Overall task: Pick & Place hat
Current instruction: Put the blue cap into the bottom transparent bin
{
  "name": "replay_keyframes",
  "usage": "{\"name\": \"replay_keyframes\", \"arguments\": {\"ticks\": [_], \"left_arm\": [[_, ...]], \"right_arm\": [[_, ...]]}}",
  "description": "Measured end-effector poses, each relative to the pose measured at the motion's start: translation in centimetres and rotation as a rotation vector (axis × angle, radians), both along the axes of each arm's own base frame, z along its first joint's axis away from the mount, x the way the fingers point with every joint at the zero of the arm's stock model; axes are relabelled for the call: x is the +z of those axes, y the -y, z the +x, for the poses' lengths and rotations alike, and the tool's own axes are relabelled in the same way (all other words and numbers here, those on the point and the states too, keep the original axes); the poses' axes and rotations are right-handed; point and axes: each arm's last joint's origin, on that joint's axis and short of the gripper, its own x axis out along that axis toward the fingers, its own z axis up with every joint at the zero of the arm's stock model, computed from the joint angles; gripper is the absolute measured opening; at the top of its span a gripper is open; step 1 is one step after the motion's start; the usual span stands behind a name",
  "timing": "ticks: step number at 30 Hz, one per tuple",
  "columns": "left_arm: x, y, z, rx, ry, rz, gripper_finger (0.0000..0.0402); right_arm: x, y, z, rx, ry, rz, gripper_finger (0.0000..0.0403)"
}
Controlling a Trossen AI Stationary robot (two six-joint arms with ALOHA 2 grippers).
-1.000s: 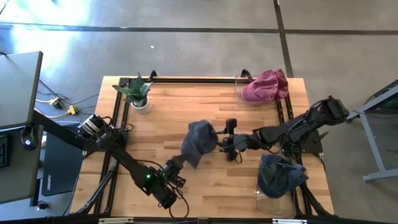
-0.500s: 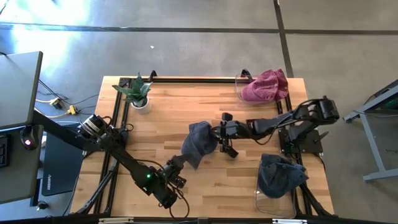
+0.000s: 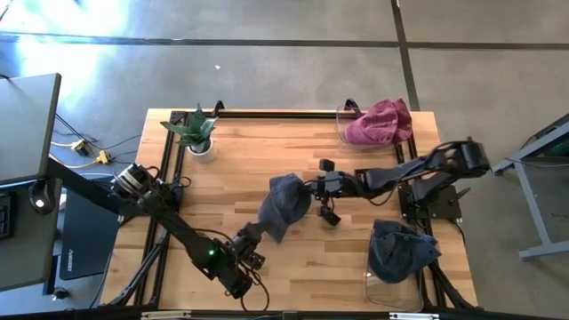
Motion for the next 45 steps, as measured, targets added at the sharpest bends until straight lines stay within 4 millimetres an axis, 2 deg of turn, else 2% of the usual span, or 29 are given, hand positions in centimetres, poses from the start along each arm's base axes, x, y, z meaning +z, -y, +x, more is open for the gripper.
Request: {"name": "replay_keyframes", "arguments": {"ticks": [5,9,11,17,20,22,25,28,30,32,34,37,40,42,45], "left_arm": [[-0.4,-0.2,-1.1,0.019,-0.019,-0.026,0.0002],[-0.5,-0.5,-1.2,0.04,-0.003,-0.052,0.0002],[-0.5,-0.4,-1.1,0.039,0.004,-0.047,0.0002],[-0.4,-0.4,-1.1,0.04,0.01,-0.04,0.0002],[-0.2,-0.5,-1.1,0.08,0.114,-0.049,0.0002],[0.1,-0.6,-1.1,0.124,0.253,-0.08,0.0002],[2.6,-0.6,-1.1,0.18,0.511,-0.181,0.0001],[7.7,-0.7,-1.2,0.2,0.655,-0.391,0.0001],[11.8,-1.2,-1.5,0.191,0.692,-0.615,0.0001],[15.5,-2.5,-1.4,0.176,0.689,-0.888,0.0],[18.3,-4.5,-1.5,0.178,0.625,-1.139,0.0],[20.6,-8.3,-1.1,0.244,0.454,-1.396,0.0],[20.6,-12.0,-0.9,0.434,0.237,-1.593,0.0],[19.9,-14.2,-0.8,0.576,0.102,-1.694,0.0],[18.2,-17.0,0.4,0.699,0.015,-1.747,0.0001]], "right_arm": [[2.8,-0.4,-2.9,0.147,-0.054,0.103,0.0024],[4.0,-0.9,-5.2,0.359,0.044,0.212,0.0023],[4.0,-1.0,-6.2,0.384,0.114,0.229,0.0034],[3.7,-0.6,-8.1,0.292,0.222,0.19,0.0133],[5.1,-0.2,-8.6,0.175,0.238,0.135,0.0193],[6.6,0.0,-9.0,0.066,0.248,0.109,0.0224],[7.6,-0.2,-9.9,0.006,0.235,0.116,0.0246],[7.8,-0.8,-10.7,0.029,0.235,0.15,0.0249],[7.6,-1.3,-11.0,0.045,0.23,0.176,0.0251],[7.0,-1.8,-11.4,0.063,0.194,0.188,0.0251],[6.8,-2.2,-11.6,0.078,0.176,0.197,0.0251],[6.6,-2.6,-11.7,0.099,0.161,0.204,0.0252],[6.5,-2.9,-11.8,0.112,0.158,0.203,0.0252],[6.6,-2.9,-11.8,0.116,0.168,0.204,0.0252],[6.7,-2.9,-11.7,0.116,0.17,0.203,0.0252]]}}
